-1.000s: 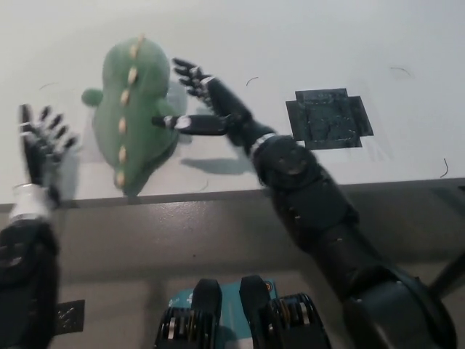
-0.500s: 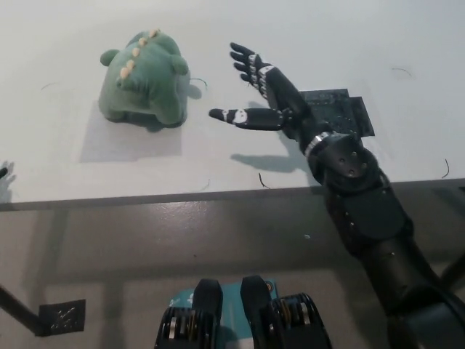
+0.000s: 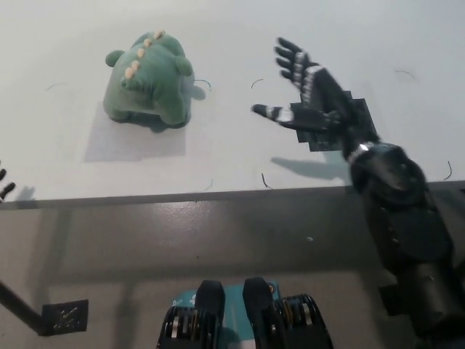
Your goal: Use both hands to pick up a dinasour on the right side and move it to the left side
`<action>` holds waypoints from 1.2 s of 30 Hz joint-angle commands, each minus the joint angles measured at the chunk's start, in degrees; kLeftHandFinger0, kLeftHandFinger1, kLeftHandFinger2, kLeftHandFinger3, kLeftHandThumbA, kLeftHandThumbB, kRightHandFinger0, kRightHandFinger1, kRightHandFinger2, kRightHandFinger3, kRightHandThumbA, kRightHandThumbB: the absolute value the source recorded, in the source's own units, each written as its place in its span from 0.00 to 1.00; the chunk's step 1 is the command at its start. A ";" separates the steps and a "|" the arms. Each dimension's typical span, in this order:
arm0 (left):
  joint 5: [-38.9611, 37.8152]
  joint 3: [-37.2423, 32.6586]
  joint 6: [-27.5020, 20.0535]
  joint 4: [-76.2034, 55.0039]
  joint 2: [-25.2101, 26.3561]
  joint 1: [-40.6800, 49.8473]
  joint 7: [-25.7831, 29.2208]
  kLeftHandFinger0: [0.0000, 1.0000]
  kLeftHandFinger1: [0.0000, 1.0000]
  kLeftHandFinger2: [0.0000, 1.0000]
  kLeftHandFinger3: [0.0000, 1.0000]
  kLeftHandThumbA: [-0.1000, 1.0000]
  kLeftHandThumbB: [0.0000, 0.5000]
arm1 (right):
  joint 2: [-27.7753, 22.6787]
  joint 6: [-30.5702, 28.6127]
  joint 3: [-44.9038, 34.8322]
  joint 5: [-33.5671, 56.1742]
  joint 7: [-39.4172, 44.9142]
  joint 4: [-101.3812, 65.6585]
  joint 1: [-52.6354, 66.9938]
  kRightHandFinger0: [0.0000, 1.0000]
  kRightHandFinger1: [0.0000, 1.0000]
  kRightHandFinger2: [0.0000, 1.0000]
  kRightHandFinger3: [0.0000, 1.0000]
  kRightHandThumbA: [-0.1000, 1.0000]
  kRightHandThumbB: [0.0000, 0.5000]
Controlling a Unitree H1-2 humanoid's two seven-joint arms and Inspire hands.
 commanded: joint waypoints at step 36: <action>4.05 -4.74 -8.24 -0.85 -8.41 -0.11 -0.01 1.00 1.00 1.00 1.00 1.00 0.73 | -13.51 -0.46 -7.64 10.33 4.83 -29.40 32.34 1.00 1.00 1.00 1.00 1.00 0.22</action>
